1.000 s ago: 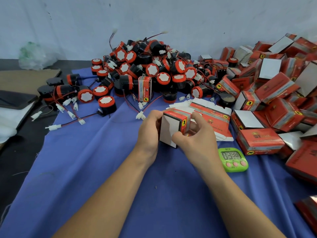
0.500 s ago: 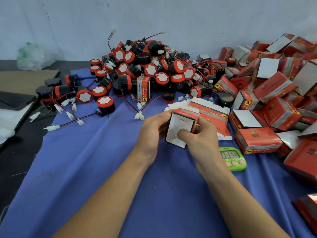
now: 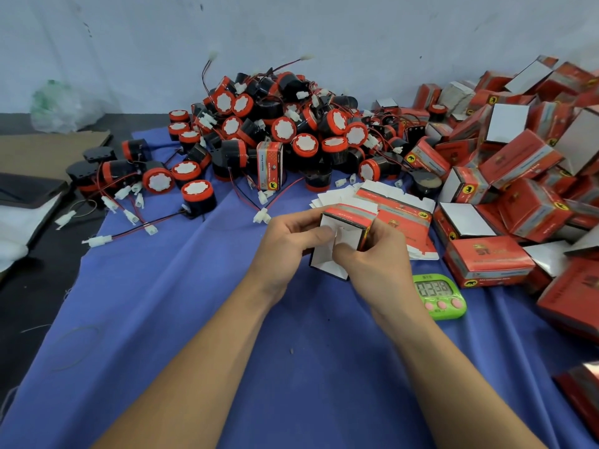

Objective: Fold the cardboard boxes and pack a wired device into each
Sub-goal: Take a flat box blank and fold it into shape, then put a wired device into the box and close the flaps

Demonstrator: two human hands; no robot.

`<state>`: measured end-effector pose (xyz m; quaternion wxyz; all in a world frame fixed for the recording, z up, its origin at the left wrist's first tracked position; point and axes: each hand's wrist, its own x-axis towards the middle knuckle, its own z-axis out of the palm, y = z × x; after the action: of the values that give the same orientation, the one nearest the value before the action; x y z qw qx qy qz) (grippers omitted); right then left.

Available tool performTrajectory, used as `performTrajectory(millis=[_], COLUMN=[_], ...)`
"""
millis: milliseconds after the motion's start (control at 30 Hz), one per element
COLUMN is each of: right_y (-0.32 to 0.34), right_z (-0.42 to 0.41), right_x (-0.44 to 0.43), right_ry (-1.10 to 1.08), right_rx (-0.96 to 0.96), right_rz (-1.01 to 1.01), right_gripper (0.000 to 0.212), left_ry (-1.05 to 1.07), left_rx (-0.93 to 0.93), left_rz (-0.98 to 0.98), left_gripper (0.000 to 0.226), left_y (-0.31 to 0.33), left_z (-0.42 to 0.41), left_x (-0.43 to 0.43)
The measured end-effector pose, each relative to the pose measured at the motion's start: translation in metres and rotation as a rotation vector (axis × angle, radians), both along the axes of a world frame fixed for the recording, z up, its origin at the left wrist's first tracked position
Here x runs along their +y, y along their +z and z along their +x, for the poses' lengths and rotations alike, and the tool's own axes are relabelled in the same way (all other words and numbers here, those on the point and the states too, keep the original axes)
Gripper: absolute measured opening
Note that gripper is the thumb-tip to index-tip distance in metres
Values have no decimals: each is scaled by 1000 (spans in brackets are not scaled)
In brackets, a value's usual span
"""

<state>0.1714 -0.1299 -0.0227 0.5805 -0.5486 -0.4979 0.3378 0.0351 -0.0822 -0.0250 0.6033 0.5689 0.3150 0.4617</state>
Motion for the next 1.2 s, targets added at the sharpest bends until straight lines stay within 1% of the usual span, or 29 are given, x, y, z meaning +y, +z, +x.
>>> performTrajectory(millis=[167, 233, 300, 400, 500, 600, 667, 733, 767, 800, 833, 867, 900, 933, 967, 1000, 1033, 1133, 1167, 1200], right_y=[5, 7, 10, 13, 16, 17, 19, 20, 19, 20, 18, 16, 12, 5, 0, -4, -7, -3, 1, 5], right_z=[9, 14, 19, 22, 24, 25, 25, 25, 22, 19, 16, 11, 7, 3, -1, -5, -7, -12, -12, -12], right_x=[-1, -2, -4, -7, -8, -8, -8, -8, -8, -9, -8, -7, -6, -3, 1, 4, 6, 12, 14, 18], right_ry=[150, 218, 304, 398, 531, 722, 744, 678, 583, 437, 236, 44, -106, -160, -169, -154, -146, -61, 1, 69], right_rx=[68, 95, 127, 182, 256, 263, 292, 317, 267, 161, -21, -246, -511, -731, -903, -1017, -1084, -1238, -1323, -1407], right_rz=[-69, -95, -101, -78, -35, 8, 11, 23, 52, 99, 141, 183, 226, 269, 270, 246, 197, 82, 12, -54], right_gripper=[41, 45, 46, 44, 45, 60, 65, 57, 51, 43, 33, 28, 36, 41, 39, 33, 30, 18, 16, 17], left_ry=[57, 79, 103, 113, 85, 146, 195, 279, 330, 379, 411, 419, 411, 402, 395, 374, 330, 138, 131, 155], left_rx=[-53, -39, 6, 55, 57, 78, 114, 144, 133, 99, 52, 11, -14, -28, -31, -16, 31, 308, 420, 529], left_rz=[-58, -59, -49, -37, -29, 38, 71, 57, 28, -4, -31, -44, -43, -31, -11, 15, 48, 140, 148, 144], left_gripper=[37, 39, 34, 34, 38, 37, 33, 33, 37, 40, 41, 41, 42, 43, 42, 42, 47, 72, 79, 80], left_y=[2, 2, 1, 1, 2, 4, 2, 1, 1, 2, 3, 3, 4, 3, 3, 3, 3, -1, -3, -6], left_z=[1, 2, 4, 6, 9, 9, 9, 9, 8, 6, 3, 0, -2, -4, -6, -8, -12, -23, -24, -25], left_x=[-4, -5, -4, -3, -6, -7, -6, -4, -3, -3, -2, -1, -1, 0, 0, 0, 2, 11, 13, 13])
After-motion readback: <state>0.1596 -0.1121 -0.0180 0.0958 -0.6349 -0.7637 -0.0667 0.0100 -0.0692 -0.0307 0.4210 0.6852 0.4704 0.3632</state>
